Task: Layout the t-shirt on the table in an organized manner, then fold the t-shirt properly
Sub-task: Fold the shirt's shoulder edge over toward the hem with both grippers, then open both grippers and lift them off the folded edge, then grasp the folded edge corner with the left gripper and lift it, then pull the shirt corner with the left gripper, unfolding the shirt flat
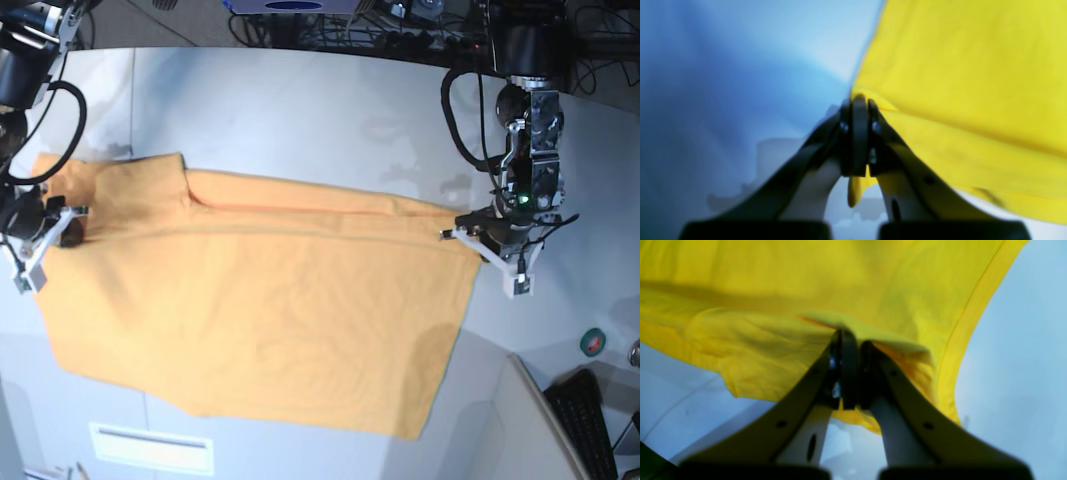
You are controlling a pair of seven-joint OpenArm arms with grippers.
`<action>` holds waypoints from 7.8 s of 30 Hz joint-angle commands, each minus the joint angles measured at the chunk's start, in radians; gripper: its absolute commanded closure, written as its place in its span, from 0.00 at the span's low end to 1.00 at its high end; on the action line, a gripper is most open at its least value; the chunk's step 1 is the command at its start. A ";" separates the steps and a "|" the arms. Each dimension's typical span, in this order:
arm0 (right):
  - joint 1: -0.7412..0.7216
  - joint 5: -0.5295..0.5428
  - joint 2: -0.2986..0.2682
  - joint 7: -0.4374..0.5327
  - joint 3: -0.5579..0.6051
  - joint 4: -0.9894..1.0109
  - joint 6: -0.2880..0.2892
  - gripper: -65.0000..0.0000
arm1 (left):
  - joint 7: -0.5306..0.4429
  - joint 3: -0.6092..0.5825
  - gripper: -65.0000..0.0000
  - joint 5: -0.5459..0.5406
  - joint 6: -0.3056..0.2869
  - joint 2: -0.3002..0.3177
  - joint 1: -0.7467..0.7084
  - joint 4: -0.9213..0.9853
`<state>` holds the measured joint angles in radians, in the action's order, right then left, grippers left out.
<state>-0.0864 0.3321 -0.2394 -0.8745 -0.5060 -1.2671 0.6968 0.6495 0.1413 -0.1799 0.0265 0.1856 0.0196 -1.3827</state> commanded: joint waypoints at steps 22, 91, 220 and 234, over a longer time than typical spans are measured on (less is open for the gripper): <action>-0.204 0.009 -0.028 0.071 -0.003 0.168 0.001 1.00 | -0.027 -0.016 1.00 0.006 0.003 0.005 0.283 0.263; -0.005 0.017 0.275 0.209 -0.777 0.188 -0.174 0.49 | -0.326 0.120 0.03 -0.510 -0.001 0.044 -0.214 0.027; 0.038 0.137 0.067 -0.078 -0.646 0.145 -0.365 1.00 | -0.010 0.022 1.00 -0.502 0.122 0.053 -0.209 -0.120; 0.228 0.137 0.186 -0.099 -0.646 -0.026 -0.335 1.00 | -0.013 0.123 1.00 -0.502 0.122 0.071 -0.422 -0.134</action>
<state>0.1432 0.4603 -0.0307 -0.9874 -1.1496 -1.2724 0.3576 0.6502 0.2588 -0.6853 0.1497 0.2443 -0.4023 -1.4971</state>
